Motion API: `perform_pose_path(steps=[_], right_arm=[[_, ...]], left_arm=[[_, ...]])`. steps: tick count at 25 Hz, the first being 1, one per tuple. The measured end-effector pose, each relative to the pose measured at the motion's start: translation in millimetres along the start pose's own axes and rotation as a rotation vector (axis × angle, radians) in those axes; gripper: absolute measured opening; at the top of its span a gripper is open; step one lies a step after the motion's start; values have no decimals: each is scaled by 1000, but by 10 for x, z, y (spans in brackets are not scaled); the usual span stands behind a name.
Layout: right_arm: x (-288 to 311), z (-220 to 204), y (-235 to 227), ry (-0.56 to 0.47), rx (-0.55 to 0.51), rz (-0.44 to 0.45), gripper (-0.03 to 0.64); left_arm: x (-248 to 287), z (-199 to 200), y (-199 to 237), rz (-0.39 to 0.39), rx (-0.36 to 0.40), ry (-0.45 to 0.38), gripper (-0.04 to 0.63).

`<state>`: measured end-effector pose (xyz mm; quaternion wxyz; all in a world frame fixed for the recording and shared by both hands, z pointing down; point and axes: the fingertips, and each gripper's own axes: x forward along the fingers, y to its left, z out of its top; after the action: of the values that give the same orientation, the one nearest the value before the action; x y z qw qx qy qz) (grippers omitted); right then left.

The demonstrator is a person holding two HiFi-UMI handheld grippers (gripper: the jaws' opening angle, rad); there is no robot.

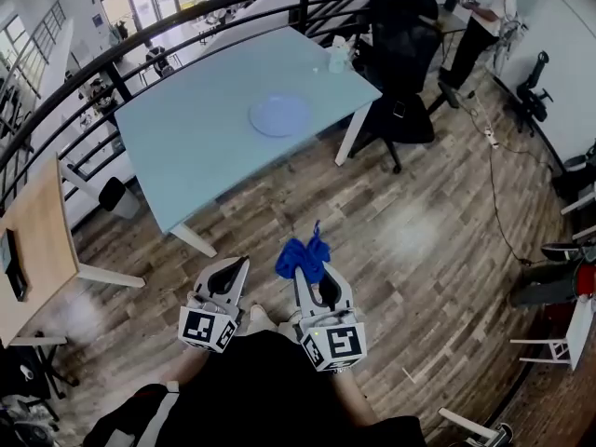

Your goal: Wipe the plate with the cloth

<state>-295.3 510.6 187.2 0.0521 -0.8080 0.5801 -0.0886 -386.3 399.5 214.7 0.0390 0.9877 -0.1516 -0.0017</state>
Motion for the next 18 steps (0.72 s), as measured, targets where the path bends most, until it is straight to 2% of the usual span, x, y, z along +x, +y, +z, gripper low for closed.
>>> perform_pose_path(steps=[7, 18], right_arm=[[-120, 56, -220, -17, -50, 23, 117], [-345, -4, -506, -3, -42, 44, 117]], left_arm=[[69, -21, -241, 38, 5, -6, 0], [203, -67, -586, 69, 3, -29, 0]])
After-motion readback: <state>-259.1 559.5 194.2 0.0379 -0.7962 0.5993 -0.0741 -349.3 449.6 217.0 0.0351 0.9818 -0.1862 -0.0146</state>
